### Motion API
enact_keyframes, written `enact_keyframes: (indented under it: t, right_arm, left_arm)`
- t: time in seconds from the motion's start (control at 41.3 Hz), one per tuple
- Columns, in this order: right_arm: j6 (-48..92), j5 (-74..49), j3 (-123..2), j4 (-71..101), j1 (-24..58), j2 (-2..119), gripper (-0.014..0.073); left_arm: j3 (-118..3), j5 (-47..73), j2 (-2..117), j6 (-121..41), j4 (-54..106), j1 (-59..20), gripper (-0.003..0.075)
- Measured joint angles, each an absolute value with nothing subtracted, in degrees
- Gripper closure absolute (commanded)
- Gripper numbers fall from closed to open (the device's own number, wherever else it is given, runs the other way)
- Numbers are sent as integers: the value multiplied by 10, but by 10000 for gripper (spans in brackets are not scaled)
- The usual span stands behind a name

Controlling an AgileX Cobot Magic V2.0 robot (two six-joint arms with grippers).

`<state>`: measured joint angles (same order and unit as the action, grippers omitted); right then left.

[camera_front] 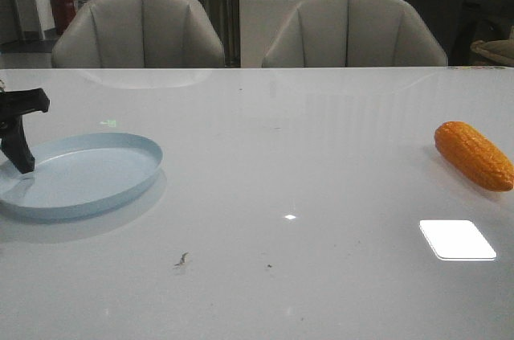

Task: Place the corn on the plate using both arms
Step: 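Lower the left gripper and grasp the rim of the light blue plate, then lift the plate with the left gripper and set it toward table center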

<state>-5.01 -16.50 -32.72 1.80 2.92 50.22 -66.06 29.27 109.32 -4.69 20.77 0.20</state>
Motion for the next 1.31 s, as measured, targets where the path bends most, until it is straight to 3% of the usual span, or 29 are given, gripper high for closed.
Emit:
enact_keyframes:
  t: [0.073, 0.242, 0.29, 0.823, 1.307]
  right_arm:
    - [-50, -165, -327, 18, 29, 502, 53]
    - [-50, -167, -327, 18, 29, 502, 53]
    - [-50, -168, -327, 18, 29, 502, 53]
    - [-50, -177, -327, 18, 29, 502, 53]
    - [-50, -188, -327, 18, 29, 502, 53]
  left_arm:
    - [-661, 295, 1097, -47, 210, 2, 399]
    - [-661, 297, 1097, -47, 211, 2, 637]
    - [-663, 297, 1097, -47, 211, 2, 610]
    - [-803, 373, 1102, -47, 301, -4, 625]
    - [-846, 423, 1103, -47, 331, -151, 625]
